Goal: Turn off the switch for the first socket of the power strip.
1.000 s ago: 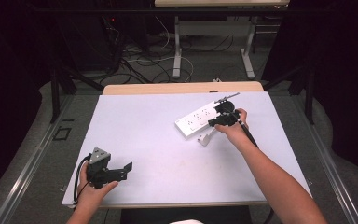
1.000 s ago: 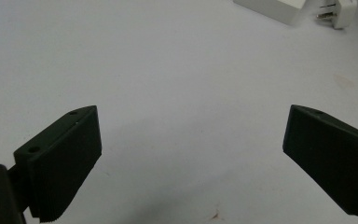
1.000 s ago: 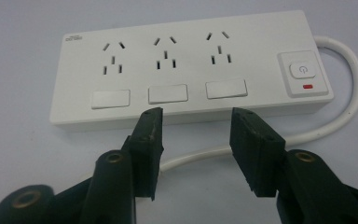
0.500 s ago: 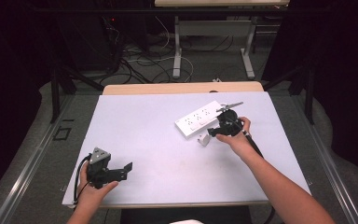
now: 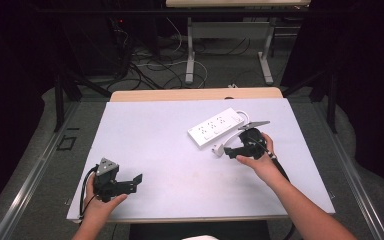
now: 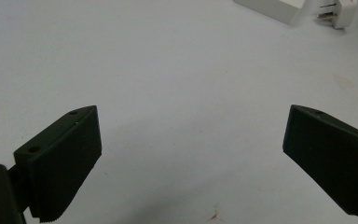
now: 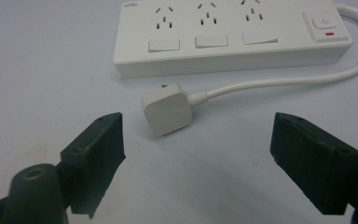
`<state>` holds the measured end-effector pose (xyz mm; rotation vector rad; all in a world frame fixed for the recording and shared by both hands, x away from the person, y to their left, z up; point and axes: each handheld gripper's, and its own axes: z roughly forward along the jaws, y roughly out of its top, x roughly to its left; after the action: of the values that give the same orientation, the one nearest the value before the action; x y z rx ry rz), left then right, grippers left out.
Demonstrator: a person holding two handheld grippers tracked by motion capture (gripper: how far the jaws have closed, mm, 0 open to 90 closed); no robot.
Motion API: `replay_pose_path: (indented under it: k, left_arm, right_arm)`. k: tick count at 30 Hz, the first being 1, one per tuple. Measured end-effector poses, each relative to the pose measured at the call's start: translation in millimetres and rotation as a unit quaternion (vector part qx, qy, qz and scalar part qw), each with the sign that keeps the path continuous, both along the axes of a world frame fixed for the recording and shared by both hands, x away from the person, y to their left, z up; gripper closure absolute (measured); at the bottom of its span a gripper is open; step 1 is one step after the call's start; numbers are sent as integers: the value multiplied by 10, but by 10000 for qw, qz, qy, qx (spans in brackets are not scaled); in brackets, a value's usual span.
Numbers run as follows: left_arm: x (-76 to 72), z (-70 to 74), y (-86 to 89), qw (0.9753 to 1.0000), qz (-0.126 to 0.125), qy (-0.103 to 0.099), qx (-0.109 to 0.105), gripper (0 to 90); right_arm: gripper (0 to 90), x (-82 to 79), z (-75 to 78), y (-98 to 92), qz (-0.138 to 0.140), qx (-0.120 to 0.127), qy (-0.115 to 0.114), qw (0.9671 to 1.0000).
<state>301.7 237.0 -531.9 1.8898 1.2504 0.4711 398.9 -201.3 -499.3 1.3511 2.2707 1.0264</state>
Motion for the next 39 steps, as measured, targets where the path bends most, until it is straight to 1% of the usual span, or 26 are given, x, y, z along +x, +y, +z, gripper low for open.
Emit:
replay_pose_path:
  k: [1,3,5,6,9,12,14,18,20,23,27,28,32,34,35,36,37,39]
  left_arm:
    - [1,-6,-6,10000,19,-36,-21,42]
    - [0,-5,-7,10000,20,-37,-18,42]
    - [0,-5,-7,10000,20,-36,-19,42]
    - [0,-5,-6,10000,20,-36,-18,42]
    - [0,-7,-8,10000,27,-33,-9,42]
    - [1,-9,-13,10000,25,-21,3,42]
    - [3,-11,-18,10000,18,-13,-9,42]
    - [4,-4,-19,10000,-11,30,22,43]
    - [5,-4,-18,10000,-28,39,47,43]
    - [5,-2,-20,10000,-36,59,64,43]
    - [4,-5,-25,10000,-9,31,22,43]
    - [4,-3,-19,10000,-24,33,53,44]
    - [3,-5,-20,10000,4,33,20,43]
    - [4,-7,-21,10000,6,36,22,43]
    - [4,-7,-22,10000,6,38,21,43]
    - [4,-7,-23,10000,9,40,17,43]
    - [3,-2,-19,10000,-15,72,32,43]
    - [4,-2,-20,10000,-15,74,30,43]
  right_arm:
    - [152,-19,0,-20,7,26,-43,10000]
    - [147,-68,7,-55,-58,49,-57,10000]
    - [135,-109,5,-98,-67,11,-88,9999]
    - [120,-130,2,-126,-78,-7,-117,9999]
    - [60,-198,-16,-210,-110,51,-105,9999]
    - [16,-279,-45,-287,-175,102,-141,9997]
    - [0,-332,-65,-333,-209,13,-201,9996]
    - [0,-433,-95,-426,-305,-133,-275,9991]
    - [0,-477,-102,-483,-356,-146,-307,9988]
    - [0,-540,-115,-576,-439,-107,-329,9984]
    - [0,-603,-138,-705,-566,-9,-329,9979]
    - [0,-616,-146,-740,-590,2,-323,9977]
    - [0,-670,-181,-856,-767,72,-321,9965]
    - [0,-692,-199,-912,-813,68,-379,9959]
    - [0,-707,-202,-931,-855,103,-346,9957]
    - [0,-718,-209,-953,-873,112,-365,9955]
    - [0,-735,-216,-970,-910,131,-341,9952]
    - [0,-757,-242,-1010,-966,136,-405,9944]
